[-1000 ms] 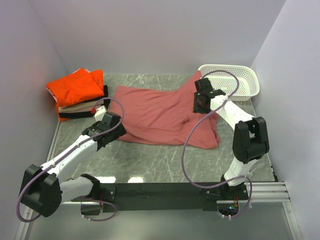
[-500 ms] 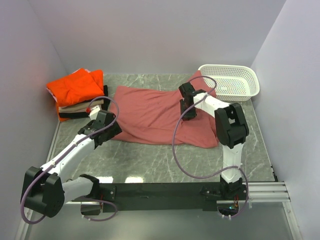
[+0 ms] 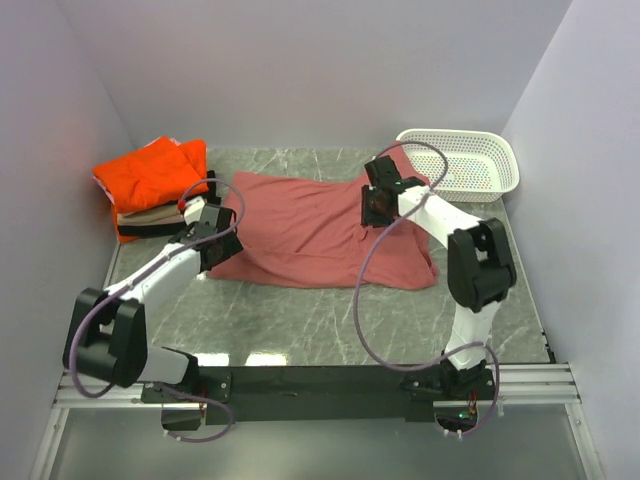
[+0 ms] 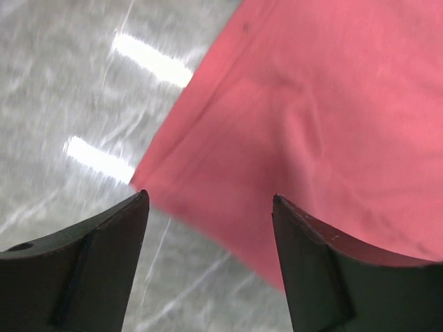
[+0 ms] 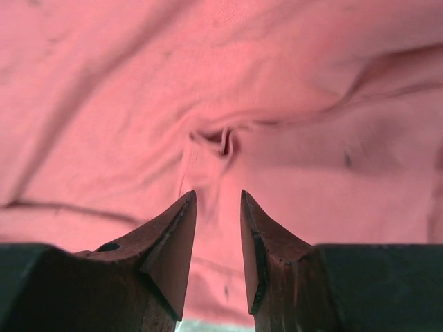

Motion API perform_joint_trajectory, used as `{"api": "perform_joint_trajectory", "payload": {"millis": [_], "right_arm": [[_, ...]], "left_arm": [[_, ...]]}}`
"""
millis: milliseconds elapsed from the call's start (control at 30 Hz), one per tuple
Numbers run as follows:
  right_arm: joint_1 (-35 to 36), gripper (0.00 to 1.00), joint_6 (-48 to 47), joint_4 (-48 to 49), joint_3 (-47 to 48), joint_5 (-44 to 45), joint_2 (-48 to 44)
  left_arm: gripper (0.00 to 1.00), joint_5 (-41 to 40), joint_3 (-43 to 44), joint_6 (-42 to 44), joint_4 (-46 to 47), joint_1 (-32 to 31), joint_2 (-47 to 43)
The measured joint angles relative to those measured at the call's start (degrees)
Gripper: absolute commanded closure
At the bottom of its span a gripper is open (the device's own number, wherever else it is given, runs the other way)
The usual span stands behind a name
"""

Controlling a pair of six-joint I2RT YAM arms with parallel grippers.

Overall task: Fold and stack the t-shirts
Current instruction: Fold the tshirt

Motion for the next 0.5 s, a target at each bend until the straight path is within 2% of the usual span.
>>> {"api": "perform_joint_trajectory", "payload": {"millis": [200, 500], "right_arm": [[-0.02, 0.60, 0.15, 1.55, -7.69, 1.11, -11.19], [-0.02, 0.60, 0.17, 0.87, -16.92, 2.80, -20.94]], "left_arm": [[0.35, -0.17, 2.78, 2.38, 6.16, 1.86, 7.13], [0.44, 0.85, 8.52, 5.18, 12.41, 3.78, 17.14]]}}
